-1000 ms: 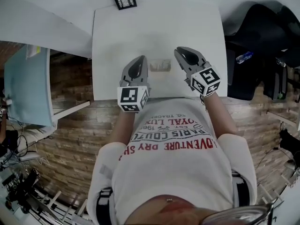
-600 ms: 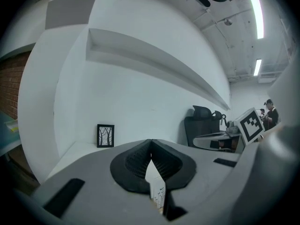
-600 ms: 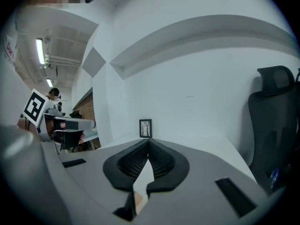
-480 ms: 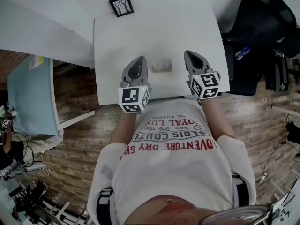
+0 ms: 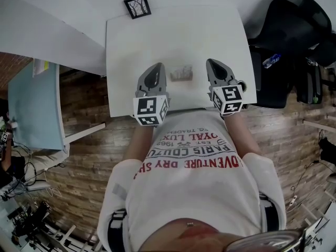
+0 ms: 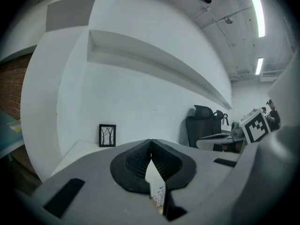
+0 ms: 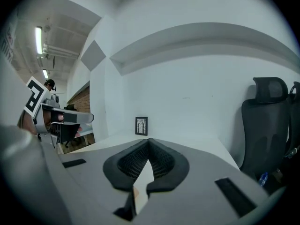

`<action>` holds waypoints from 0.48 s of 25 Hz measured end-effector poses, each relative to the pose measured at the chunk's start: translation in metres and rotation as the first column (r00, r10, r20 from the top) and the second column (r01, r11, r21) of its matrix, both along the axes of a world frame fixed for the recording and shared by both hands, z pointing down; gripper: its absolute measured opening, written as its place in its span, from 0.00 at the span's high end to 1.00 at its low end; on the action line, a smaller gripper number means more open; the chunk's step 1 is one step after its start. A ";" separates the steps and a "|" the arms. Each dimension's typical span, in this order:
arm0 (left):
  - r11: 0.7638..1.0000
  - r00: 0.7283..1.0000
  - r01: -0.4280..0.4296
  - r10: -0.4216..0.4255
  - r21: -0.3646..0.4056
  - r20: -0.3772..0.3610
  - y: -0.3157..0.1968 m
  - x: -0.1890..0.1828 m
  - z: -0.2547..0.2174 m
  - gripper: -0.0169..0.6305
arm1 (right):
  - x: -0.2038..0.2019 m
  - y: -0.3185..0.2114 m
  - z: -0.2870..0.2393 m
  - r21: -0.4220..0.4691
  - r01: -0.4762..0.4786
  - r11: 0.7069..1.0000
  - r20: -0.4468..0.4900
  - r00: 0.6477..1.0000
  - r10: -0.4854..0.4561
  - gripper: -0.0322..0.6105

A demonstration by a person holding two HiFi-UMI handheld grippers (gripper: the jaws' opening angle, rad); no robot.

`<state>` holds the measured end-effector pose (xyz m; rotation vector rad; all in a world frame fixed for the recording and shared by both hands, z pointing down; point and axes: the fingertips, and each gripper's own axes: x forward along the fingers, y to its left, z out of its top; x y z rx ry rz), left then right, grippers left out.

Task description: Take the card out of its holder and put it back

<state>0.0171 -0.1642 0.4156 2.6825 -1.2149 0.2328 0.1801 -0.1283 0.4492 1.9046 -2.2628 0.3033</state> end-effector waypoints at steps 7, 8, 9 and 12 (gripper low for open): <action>1.000 1.000 0.005 -0.005 -0.010 0.005 -0.002 0.002 0.004 0.94 | 0.001 -0.004 0.005 -0.015 0.006 1.000 0.007 1.000 -0.006 0.91; 1.000 1.000 0.008 -0.008 -0.012 0.004 -0.004 0.001 0.005 0.94 | 0.000 -0.005 0.005 -0.015 0.011 1.000 0.007 1.000 -0.011 0.91; 1.000 1.000 0.013 -0.013 -0.014 0.004 -0.005 0.000 0.005 0.94 | -0.001 -0.006 0.006 -0.014 0.016 1.000 0.008 1.000 -0.016 0.91; 0.999 1.000 0.027 -0.027 -0.018 0.005 -0.010 -0.004 0.007 0.94 | -0.002 -0.007 0.008 -0.012 0.025 1.000 0.011 1.000 -0.025 0.91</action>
